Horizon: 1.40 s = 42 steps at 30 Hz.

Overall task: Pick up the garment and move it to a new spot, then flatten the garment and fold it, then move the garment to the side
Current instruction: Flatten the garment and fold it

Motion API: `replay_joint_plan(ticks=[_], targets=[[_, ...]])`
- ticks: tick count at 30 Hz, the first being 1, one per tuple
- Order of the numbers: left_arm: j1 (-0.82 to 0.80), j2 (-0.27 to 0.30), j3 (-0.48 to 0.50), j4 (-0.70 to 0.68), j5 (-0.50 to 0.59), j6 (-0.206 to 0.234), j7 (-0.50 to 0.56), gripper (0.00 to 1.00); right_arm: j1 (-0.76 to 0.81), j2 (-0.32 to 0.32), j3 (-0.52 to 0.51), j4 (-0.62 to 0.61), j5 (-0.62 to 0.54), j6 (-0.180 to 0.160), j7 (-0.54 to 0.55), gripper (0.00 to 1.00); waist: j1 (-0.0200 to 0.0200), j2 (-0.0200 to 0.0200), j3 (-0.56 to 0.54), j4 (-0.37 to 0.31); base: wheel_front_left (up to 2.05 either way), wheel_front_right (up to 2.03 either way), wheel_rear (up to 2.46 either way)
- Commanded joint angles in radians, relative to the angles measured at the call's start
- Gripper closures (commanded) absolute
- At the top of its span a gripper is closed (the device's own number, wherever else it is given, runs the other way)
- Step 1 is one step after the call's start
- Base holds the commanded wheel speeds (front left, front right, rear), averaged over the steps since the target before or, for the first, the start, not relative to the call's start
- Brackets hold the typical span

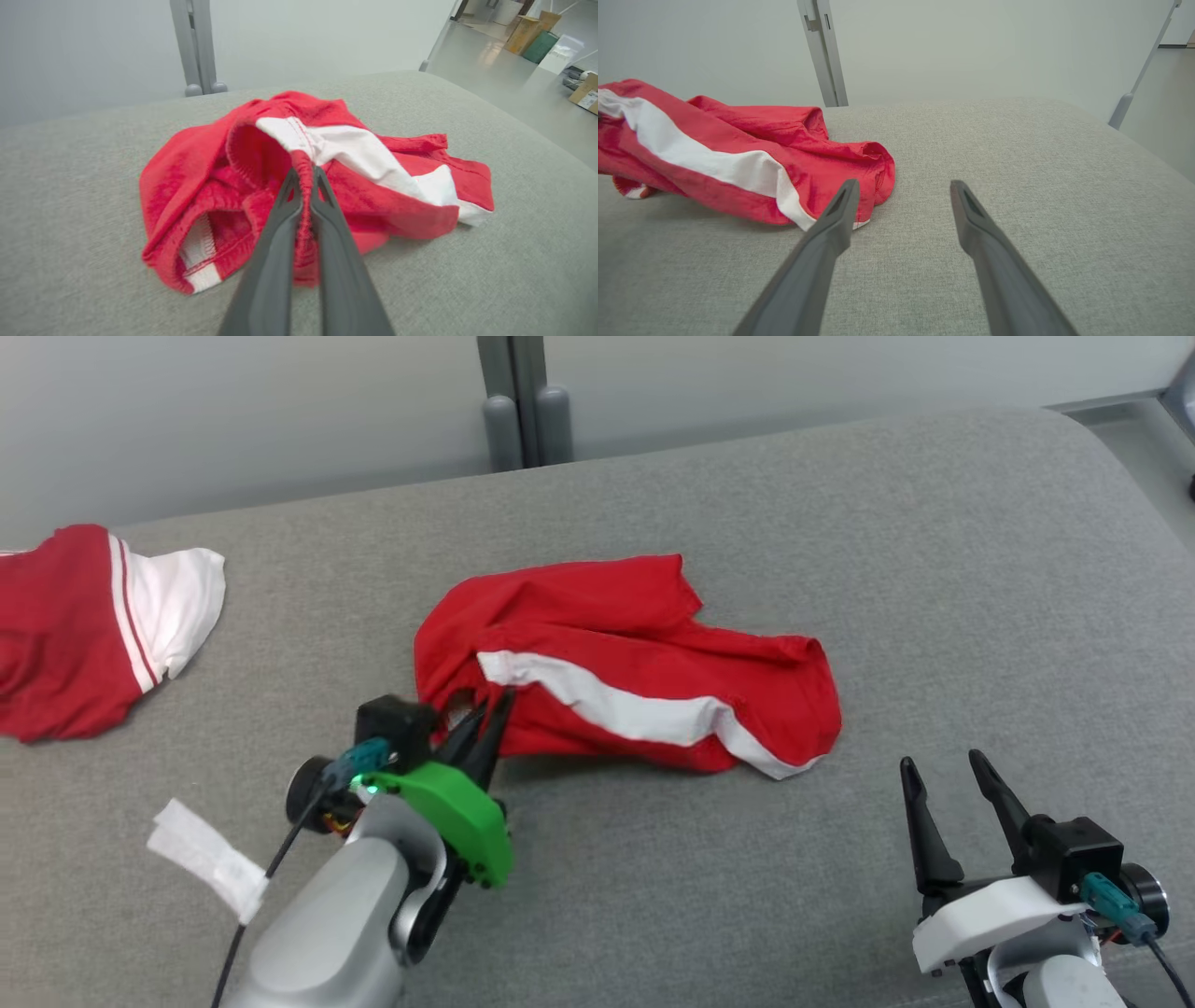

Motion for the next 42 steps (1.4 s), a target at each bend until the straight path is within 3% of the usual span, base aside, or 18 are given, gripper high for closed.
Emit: replay_joint_plan(ticks=[1,5,9,20,21,22,23,24,33,42], targets=[[0.039,0.024,0.013,-0.015,-0.016,0.009,-0.004,1.00,0.015,-0.004,-0.003,0.001,-0.008,0.000,-0.005,0.00,0.0000,0.0000,-0.024,0.034,0.00,0.00,0.00],[0.121,0.098,0.053,-0.046,-0.048,0.035,-0.003,1.00,0.014,-0.004,-0.007,-0.002,-0.012,0.000,-0.005,0.00,0.0000,0.0000,-0.022,0.050,0.00,0.00,0.00],[0.183,0.134,0.079,-0.041,-0.077,0.051,-0.017,1.00,0.007,-0.004,-0.008,-0.005,-0.016,0.000,-0.005,0.00,0.0000,0.0000,-0.016,0.059,0.00,0.00,0.00],[0.223,0.101,0.118,0.065,-0.110,0.036,-0.084,1.00,-0.017,-0.004,-0.002,-0.006,-0.027,0.000,-0.005,0.00,0.0000,0.0000,0.005,0.059,0.00,0.00,0.00],[0.223,0.099,0.122,0.072,-0.110,0.035,-0.088,0.93,-0.017,-0.004,-0.002,-0.005,-0.027,0.000,-0.005,0.00,0.0000,0.0000,0.005,0.059,0.00,0.00,0.00],[0.224,0.097,0.128,0.079,-0.110,0.032,-0.093,0.61,-0.017,-0.004,-0.002,-0.004,-0.028,0.000,-0.005,0.00,0.0000,0.0000,0.005,0.058,0.00,0.00,0.00],[0.225,0.095,0.133,0.083,-0.109,0.031,-0.097,0.46,-0.018,-0.004,-0.003,-0.003,-0.027,0.000,-0.005,0.00,0.0000,0.0000,0.004,0.058,0.00,0.00,0.00],[0.227,0.093,0.139,0.087,-0.105,0.029,-0.097,0.00,-0.017,-0.004,-0.004,-0.003,-0.027,0.000,-0.005,0.00,0.0000,0.0000,0.003,0.058,0.00,0.00,0.00],[0.285,0.074,0.249,-0.017,-0.046,0.024,-0.104,0.00,-0.012,-0.004,-0.012,-0.004,-0.027,0.000,-0.005,0.00,0.0000,0.0000,-0.021,0.065,0.00,0.00,0.00],[0.426,0.005,0.369,-0.190,0.089,0.021,-0.103,0.00,0.013,-0.004,-0.013,-0.011,-0.027,0.000,-0.005,0.00,0.0000,0.0000,-0.073,0.073,0.00,0.00,0.00]])
